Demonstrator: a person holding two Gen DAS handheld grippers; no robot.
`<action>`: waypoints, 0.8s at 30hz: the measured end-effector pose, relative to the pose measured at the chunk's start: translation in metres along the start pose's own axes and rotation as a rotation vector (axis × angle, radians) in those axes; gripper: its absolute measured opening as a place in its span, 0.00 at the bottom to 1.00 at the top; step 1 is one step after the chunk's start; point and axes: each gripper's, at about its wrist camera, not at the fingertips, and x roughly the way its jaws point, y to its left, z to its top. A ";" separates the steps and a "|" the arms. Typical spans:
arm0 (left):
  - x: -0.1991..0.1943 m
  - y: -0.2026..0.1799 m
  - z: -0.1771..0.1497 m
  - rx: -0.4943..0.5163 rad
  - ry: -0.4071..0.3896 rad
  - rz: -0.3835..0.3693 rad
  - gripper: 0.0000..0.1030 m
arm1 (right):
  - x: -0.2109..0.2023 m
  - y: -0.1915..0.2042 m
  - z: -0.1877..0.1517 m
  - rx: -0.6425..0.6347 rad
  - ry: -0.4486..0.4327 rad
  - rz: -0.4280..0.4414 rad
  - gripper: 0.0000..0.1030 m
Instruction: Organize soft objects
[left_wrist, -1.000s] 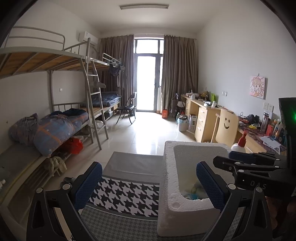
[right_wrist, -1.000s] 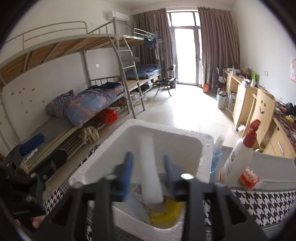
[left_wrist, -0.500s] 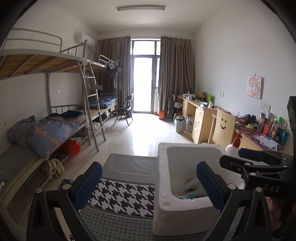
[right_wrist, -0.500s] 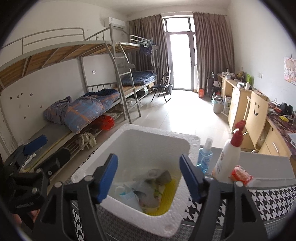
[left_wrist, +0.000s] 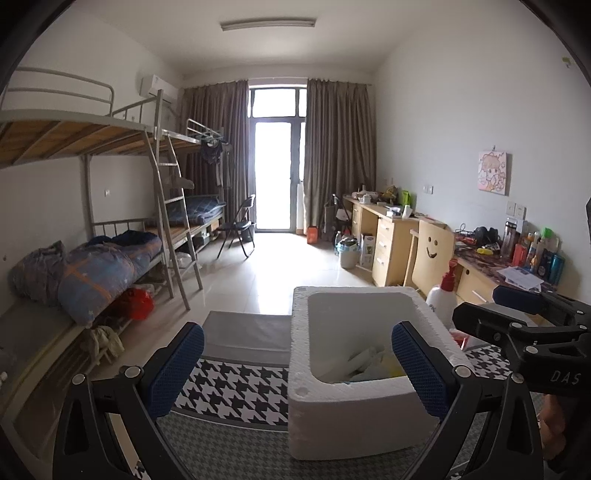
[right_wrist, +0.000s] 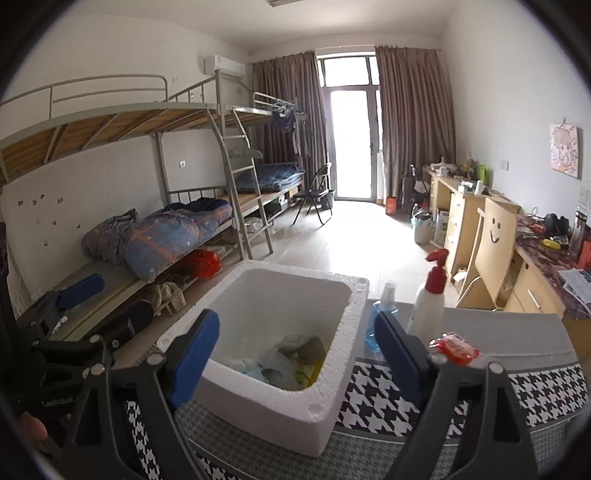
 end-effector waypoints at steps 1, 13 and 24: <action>-0.002 -0.002 0.000 0.002 -0.001 -0.005 0.99 | -0.002 -0.001 -0.001 0.003 -0.002 -0.001 0.87; -0.025 -0.017 -0.006 0.009 -0.015 -0.055 0.99 | -0.034 -0.006 -0.014 0.021 -0.050 -0.029 0.87; -0.049 -0.029 -0.012 0.010 -0.044 -0.076 0.99 | -0.065 -0.002 -0.029 0.008 -0.099 -0.047 0.87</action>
